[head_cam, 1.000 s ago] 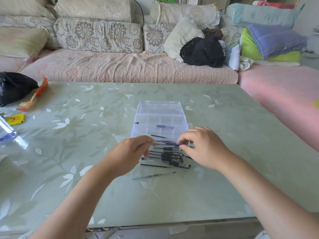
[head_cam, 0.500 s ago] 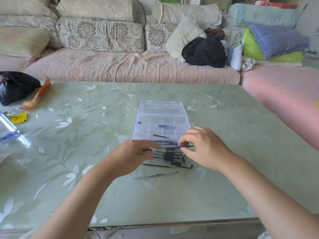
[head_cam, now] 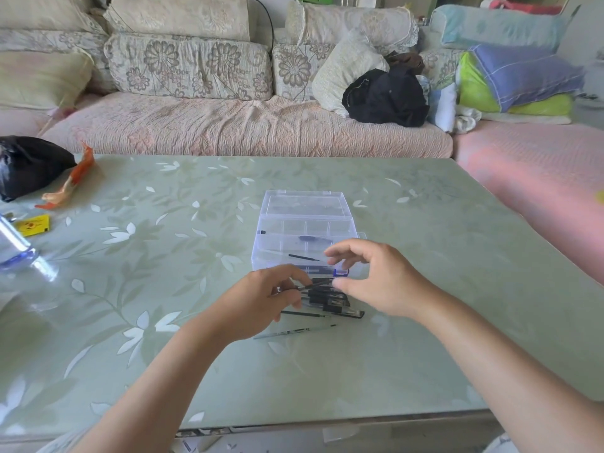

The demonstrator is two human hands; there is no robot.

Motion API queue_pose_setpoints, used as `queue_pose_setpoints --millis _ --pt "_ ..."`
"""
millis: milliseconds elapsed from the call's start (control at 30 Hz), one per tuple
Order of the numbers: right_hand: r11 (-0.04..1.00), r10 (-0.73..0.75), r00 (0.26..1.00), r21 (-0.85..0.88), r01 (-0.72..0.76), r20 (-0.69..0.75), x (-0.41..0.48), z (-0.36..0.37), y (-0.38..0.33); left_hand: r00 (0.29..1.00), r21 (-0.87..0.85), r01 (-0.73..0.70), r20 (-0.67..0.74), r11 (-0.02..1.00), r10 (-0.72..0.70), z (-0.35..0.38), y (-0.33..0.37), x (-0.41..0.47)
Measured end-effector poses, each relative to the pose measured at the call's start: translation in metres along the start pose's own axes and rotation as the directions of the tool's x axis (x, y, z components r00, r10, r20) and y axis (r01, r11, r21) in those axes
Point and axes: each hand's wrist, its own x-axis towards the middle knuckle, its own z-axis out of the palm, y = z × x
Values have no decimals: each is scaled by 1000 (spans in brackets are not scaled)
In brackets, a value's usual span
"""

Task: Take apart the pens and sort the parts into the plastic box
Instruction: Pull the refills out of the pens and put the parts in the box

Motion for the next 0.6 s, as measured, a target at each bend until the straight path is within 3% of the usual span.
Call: queue_pose_setpoints --millis 67,133,233,400,600 --pt "997 37 999 -70 -40 -39 1 -10 7 1000 -16 -5 -12 1000 5 1 -1 1" --pt "960 78 996 -264 -89 -51 1 -19 15 1000 -30 -4 -23 1000 4 3 0 2" --pt "875 176 984 -460 -151 11 -1 -25 25 1000 -43 1 -16 999 -1 5 1 3" --pt "805 213 976 -574 -153 39 -3 -18 30 999 -31 19 -26 999 -20 9 2 5" --pt "792 235 972 -584 -179 21 0 -14 37 1000 -32 2 2 999 -2 13 4 4"
